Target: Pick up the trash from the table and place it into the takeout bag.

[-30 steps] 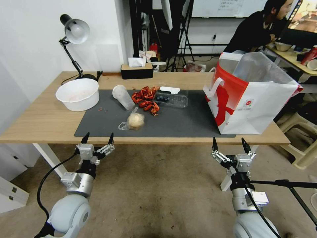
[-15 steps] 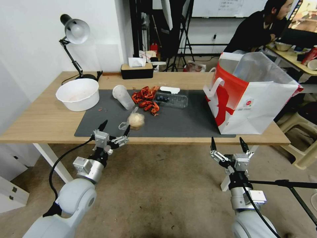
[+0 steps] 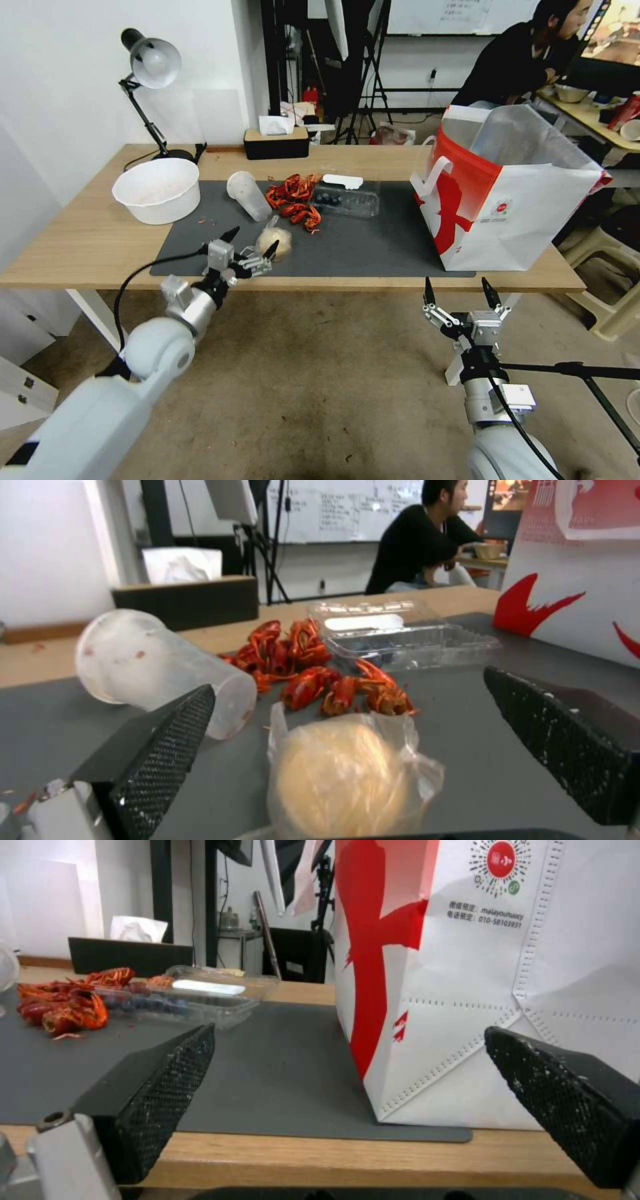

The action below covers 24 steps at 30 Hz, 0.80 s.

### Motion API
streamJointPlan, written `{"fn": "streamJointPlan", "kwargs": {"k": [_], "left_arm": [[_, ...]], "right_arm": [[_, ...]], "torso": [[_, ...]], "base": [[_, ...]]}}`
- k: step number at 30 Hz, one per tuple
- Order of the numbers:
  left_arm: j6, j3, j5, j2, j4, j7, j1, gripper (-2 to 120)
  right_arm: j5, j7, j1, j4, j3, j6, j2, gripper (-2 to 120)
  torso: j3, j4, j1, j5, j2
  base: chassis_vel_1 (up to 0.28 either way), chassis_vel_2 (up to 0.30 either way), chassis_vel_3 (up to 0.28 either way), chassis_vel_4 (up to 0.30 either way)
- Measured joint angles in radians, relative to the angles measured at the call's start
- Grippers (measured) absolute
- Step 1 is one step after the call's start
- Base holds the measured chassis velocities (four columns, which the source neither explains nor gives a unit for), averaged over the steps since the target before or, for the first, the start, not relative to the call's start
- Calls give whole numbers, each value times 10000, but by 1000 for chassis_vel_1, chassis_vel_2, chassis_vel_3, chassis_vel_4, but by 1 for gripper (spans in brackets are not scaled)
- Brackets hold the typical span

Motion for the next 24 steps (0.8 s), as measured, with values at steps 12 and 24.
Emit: {"fn": "streamJointPlan", "kwargs": {"k": [12,24], "left_arm": [[1617,1070,-1211,238,708,10,-1309,100],[1840,1591,-1010,178,1381,-108,-1810,88]], "right_arm": [[-26,2,-21,-11,21,0,41,100],[-45,14,-37,-38,54,19,54,100]], "torso": [[0,1,0,-1,0],[0,0,-1,1,0]], "base": [[0,0,0,0],[0,0,0,0]]}}
